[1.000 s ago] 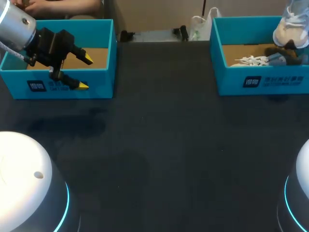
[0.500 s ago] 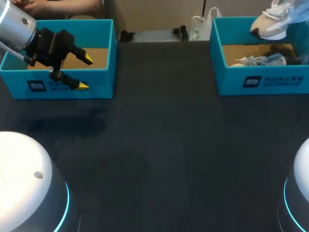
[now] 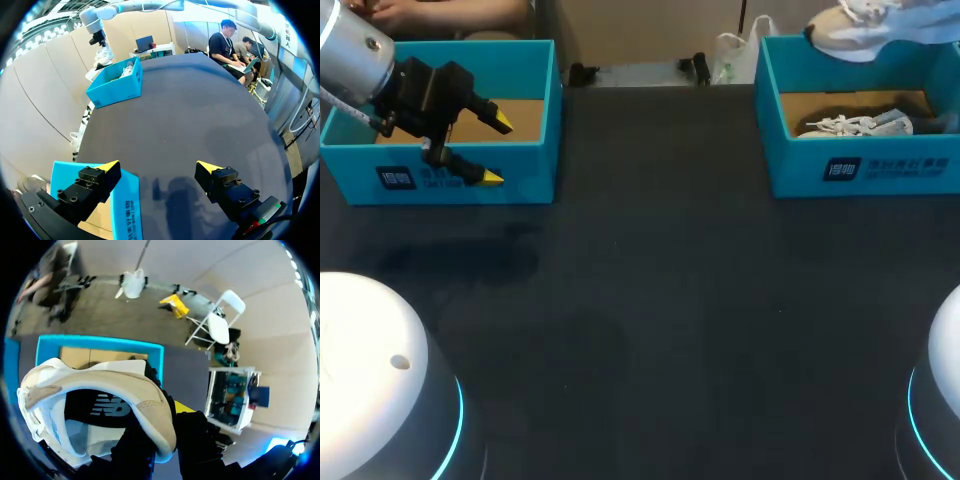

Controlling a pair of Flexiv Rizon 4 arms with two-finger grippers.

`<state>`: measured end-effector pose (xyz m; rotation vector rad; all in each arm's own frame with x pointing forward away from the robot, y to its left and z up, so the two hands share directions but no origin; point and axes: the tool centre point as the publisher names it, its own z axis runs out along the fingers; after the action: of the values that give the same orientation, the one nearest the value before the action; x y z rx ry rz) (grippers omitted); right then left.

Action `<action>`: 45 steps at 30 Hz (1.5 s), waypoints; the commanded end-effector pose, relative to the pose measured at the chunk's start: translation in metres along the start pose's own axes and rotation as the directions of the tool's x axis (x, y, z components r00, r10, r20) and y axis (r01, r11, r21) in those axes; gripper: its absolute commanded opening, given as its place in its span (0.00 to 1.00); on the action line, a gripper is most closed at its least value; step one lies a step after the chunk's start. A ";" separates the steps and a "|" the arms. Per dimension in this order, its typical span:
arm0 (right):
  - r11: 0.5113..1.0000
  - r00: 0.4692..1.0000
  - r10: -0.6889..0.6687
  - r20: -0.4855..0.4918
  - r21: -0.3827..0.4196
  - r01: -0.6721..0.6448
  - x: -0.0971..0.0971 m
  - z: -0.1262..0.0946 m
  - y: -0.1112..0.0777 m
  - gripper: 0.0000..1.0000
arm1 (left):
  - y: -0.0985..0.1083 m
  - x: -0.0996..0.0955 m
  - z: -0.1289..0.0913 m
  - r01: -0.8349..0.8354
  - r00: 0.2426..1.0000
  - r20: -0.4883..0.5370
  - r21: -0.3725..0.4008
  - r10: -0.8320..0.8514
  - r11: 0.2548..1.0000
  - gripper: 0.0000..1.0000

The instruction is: Take the shoe out of the shoebox, open the shoe tongue, remove and reinsert the insole, then place the shoe into the shoebox

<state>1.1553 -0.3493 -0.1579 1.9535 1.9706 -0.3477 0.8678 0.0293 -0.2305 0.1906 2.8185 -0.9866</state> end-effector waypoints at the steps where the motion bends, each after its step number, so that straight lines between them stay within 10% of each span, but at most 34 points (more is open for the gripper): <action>1: 0.991 0.991 0.132 -0.004 0.025 -0.132 -0.001 -0.003 0.005 0.00 | -0.001 0.000 0.000 0.000 1.000 -0.002 -0.004 0.000 1.000 1.00; 45: 0.994 0.994 0.103 0.025 0.044 -0.104 0.046 0.075 -0.002 0.00 | -0.001 0.000 0.000 0.000 1.000 -0.002 -0.004 0.000 1.000 1.00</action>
<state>1.1503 -0.3356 -0.2396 2.0532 1.8527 -0.3803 0.8678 0.0293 -0.2305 0.1906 2.8185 -0.9866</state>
